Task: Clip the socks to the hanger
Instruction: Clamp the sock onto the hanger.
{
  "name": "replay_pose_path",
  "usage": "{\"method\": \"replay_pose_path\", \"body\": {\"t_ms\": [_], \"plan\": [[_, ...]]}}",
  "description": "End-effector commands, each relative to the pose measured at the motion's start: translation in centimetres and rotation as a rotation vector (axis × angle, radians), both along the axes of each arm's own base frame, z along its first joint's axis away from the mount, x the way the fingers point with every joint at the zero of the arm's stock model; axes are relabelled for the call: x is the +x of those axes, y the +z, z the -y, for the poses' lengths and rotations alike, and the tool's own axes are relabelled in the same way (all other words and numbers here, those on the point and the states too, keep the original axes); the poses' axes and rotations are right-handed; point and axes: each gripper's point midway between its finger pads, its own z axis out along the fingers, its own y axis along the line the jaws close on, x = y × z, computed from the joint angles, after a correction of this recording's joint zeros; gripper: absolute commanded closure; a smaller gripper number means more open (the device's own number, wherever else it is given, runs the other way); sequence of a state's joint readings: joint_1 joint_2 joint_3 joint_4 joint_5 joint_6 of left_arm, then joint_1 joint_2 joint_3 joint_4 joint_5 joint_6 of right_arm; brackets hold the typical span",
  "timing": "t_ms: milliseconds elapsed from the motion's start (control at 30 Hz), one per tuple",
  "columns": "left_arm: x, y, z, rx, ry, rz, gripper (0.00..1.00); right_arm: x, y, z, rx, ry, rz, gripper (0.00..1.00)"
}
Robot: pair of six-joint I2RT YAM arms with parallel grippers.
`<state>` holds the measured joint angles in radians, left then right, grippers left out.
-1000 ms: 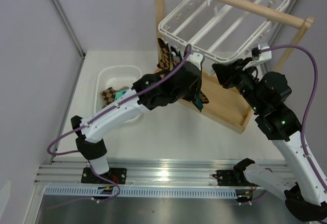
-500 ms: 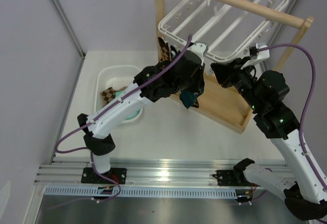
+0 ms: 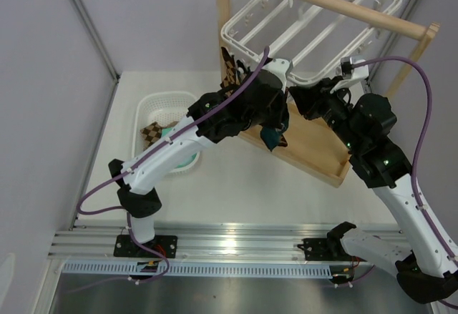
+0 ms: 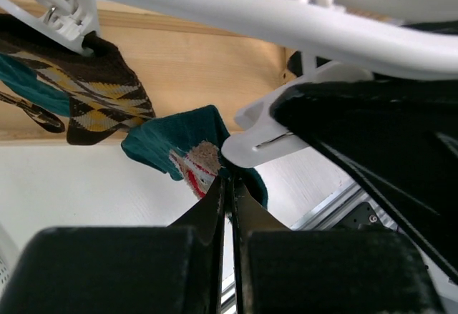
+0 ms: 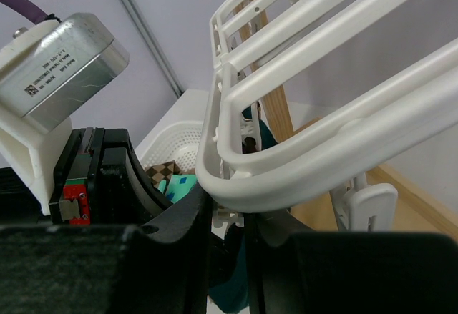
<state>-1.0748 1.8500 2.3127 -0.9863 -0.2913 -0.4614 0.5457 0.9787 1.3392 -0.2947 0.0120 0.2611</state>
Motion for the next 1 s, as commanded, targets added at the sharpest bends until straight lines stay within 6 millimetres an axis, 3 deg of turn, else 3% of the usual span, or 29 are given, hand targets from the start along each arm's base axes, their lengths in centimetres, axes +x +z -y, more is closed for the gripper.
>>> {"method": "replay_pose_path", "body": {"t_ms": [0,533,967], "plan": [[-0.2,3.7,-0.5,-0.089,-0.009,0.059,0.99,0.1,-2.5,-1.2,-0.045,0.051,-0.066,0.95],[0.7,4.4,-2.5,-0.085,0.061,0.086,0.99,0.8,-4.0,-1.0,-0.071,0.026,-0.095,0.95],[-0.2,5.2,-1.4,-0.137,-0.001,0.073,0.99,0.8,-3.8,-1.3,-0.064,0.038,-0.094,0.95]]}}
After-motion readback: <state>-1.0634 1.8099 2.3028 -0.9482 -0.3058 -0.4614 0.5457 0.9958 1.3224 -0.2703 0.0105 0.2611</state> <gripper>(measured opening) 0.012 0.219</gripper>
